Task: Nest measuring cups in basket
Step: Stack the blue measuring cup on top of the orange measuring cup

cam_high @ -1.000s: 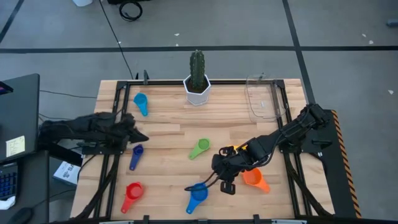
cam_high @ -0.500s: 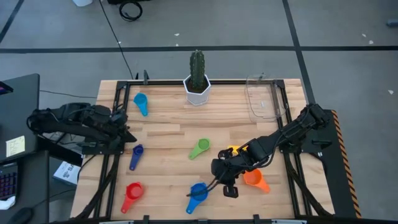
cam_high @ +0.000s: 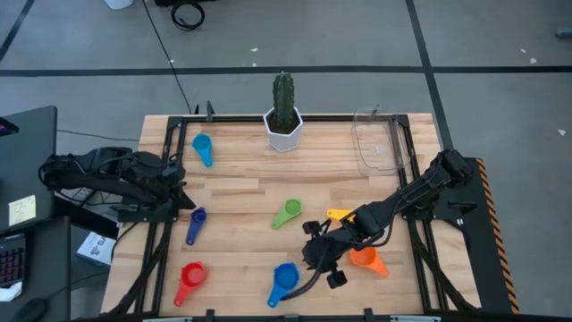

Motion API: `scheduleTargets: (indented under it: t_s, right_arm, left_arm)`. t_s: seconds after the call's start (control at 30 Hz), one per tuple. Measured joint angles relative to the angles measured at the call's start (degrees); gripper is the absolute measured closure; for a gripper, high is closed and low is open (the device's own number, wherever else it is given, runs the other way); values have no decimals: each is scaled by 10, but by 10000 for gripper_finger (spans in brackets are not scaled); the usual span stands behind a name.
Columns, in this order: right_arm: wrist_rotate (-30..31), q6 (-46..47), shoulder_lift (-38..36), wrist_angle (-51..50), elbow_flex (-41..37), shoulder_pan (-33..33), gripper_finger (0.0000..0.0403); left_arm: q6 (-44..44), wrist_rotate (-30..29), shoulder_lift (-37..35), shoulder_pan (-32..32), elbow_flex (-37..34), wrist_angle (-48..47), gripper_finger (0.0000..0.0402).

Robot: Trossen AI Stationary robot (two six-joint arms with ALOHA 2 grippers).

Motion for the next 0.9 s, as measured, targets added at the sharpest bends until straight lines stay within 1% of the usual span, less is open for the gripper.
scheduleTargets:
  t_s: [0.2,0.27,0.37,0.47,0.53,0.73,0.9]
  right_arm:
    - [5,-30,0,96,-52,0,285]
    - [6,-31,0,109,-68,0,285]
    - [6,-7,0,126,-79,0,285]
    - [10,24,0,132,-83,0,285]
    - [10,29,0,149,-82,0,285]
    - [10,33,0,150,-82,0,286]
    - [10,29,-2,159,-82,0,294]
  left_arm:
    - [0,0,0,0,0,-6,388]
    - [0,0,0,0,0,-6,388]
    - [0,0,1,0,0,-6,388]
    - [0,15,7,0,-11,9,388]
    - [0,29,21,0,-17,29,388]
    - [0,53,75,0,-18,33,394]
    - [0,71,129,-32,-18,78,396]
